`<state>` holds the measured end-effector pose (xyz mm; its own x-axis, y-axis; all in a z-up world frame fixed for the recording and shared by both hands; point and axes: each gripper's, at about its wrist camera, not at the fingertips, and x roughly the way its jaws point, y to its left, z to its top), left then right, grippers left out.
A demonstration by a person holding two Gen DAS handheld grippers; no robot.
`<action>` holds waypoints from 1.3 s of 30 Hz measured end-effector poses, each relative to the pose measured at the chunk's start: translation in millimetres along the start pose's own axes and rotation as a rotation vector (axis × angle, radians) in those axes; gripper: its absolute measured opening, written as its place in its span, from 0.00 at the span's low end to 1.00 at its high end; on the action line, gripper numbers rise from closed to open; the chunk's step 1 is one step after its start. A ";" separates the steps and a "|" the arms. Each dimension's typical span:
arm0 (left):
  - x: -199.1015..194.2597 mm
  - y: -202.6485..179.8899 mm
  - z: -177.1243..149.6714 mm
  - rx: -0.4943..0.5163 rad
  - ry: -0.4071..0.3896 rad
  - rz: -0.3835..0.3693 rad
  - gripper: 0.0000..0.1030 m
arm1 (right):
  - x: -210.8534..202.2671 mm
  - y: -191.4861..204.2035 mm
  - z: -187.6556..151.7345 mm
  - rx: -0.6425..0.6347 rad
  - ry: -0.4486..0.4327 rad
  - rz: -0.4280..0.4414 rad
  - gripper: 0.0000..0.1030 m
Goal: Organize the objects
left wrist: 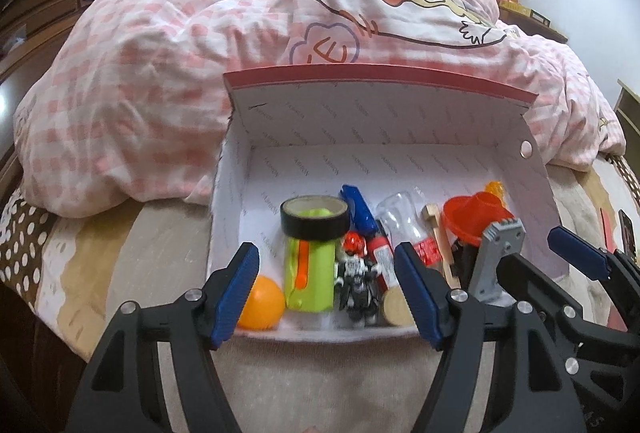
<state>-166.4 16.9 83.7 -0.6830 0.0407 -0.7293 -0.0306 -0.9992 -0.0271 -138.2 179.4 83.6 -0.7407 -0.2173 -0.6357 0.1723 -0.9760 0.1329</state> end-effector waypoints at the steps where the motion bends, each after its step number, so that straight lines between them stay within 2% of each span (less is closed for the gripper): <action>1: -2.9 0.1 -2.4 0.001 0.001 0.003 0.69 | -2.3 1.5 -2.0 -0.002 0.006 -0.003 0.68; 5: -13.3 1.5 -11.4 0.001 0.018 0.026 0.68 | -8.6 5.8 -9.0 -0.006 0.033 -0.006 0.68; 13: -23.3 4.2 -30.4 -0.009 0.076 0.020 0.68 | -23.5 12.6 -25.6 -0.011 0.070 -0.015 0.68; 23: -13.8 5.1 -53.6 -0.039 0.138 -0.003 0.68 | -18.9 9.7 -53.3 0.020 0.135 -0.026 0.68; 39: -6.7 2.0 -61.1 -0.028 0.173 -0.003 0.68 | -10.9 2.6 -62.9 0.050 0.164 -0.031 0.68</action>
<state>-117.3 14.3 46.8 -0.5474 0.0448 -0.8357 -0.0101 -0.9988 -0.0469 -88.9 180.0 43.1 -0.6289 -0.1859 -0.7550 0.1154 -0.9826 0.1458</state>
